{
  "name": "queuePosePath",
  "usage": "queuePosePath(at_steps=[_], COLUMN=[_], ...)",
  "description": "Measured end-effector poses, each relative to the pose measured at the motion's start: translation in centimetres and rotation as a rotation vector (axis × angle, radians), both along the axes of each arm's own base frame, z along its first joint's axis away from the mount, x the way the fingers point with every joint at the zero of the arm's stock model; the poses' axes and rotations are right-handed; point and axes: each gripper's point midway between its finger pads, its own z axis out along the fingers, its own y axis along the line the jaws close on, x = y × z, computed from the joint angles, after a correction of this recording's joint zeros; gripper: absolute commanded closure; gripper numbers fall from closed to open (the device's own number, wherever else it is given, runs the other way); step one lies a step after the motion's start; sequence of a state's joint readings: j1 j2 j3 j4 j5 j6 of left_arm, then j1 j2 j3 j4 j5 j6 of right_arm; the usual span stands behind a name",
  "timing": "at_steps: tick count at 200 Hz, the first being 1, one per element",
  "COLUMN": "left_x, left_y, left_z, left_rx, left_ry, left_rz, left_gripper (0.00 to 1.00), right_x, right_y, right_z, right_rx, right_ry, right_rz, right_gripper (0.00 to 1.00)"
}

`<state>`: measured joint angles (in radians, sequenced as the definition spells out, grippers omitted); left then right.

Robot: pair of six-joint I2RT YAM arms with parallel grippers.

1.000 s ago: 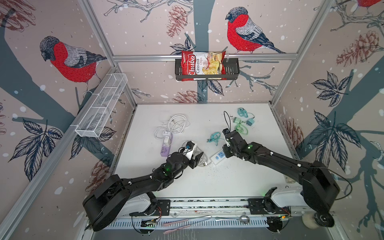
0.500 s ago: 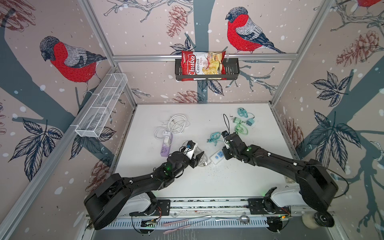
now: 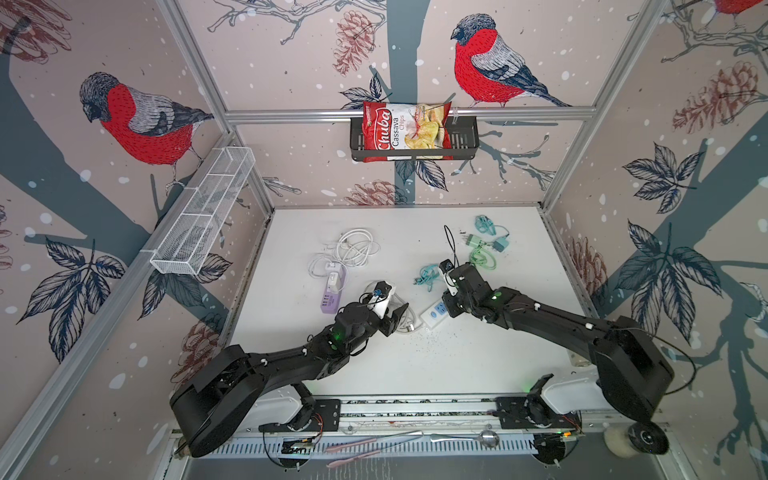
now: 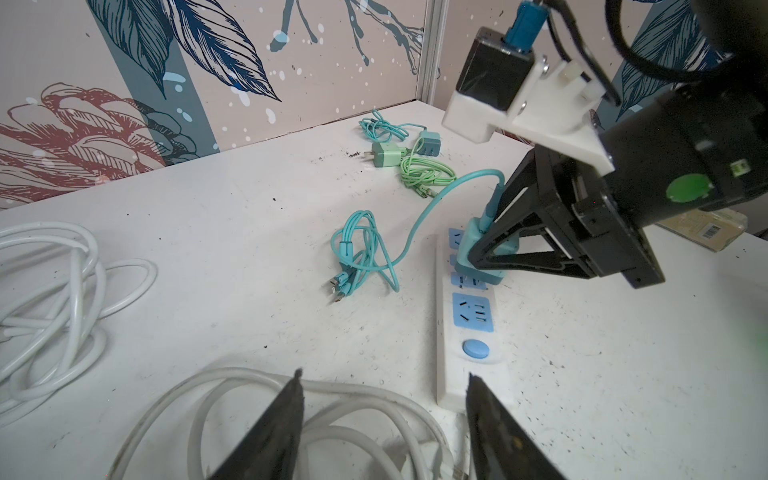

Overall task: Insert the plug
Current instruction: 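Press the teal charger down into the socket with the right gripper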

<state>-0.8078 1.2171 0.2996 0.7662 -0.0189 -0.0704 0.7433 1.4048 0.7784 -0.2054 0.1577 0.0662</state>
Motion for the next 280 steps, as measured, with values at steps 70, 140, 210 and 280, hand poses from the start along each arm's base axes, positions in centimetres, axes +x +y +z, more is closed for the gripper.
queuePosePath(at_steps=[70,140,210,280], left_x=[0.1,0.0,0.0,0.0], left_y=[-0.2,-0.4,-0.4,-0.3], left_z=[0.1,0.1,0.4,0.6], left_rx=[-0.001,-0.002,-0.008,-0.004], left_ry=[-0.001,0.003,-0.003,-0.013], left_rz=[-0.001,-0.014,-0.014,-0.013], left_gripper=[0.39,0.39,0.39,0.39], right_x=[0.6,0.0,0.1,0.9], right_y=[-0.3,1.1,2.1,2.8], right_z=[-0.5,-1.5,-2.2,-2.6], right_rx=[0.020,0.020,0.038,0.093], right_ry=[0.007,0.025,0.068,0.064], right_rz=[0.002,0.062,0.062,-0.052], right_gripper=[1.00,1.00,1.00,1.00])
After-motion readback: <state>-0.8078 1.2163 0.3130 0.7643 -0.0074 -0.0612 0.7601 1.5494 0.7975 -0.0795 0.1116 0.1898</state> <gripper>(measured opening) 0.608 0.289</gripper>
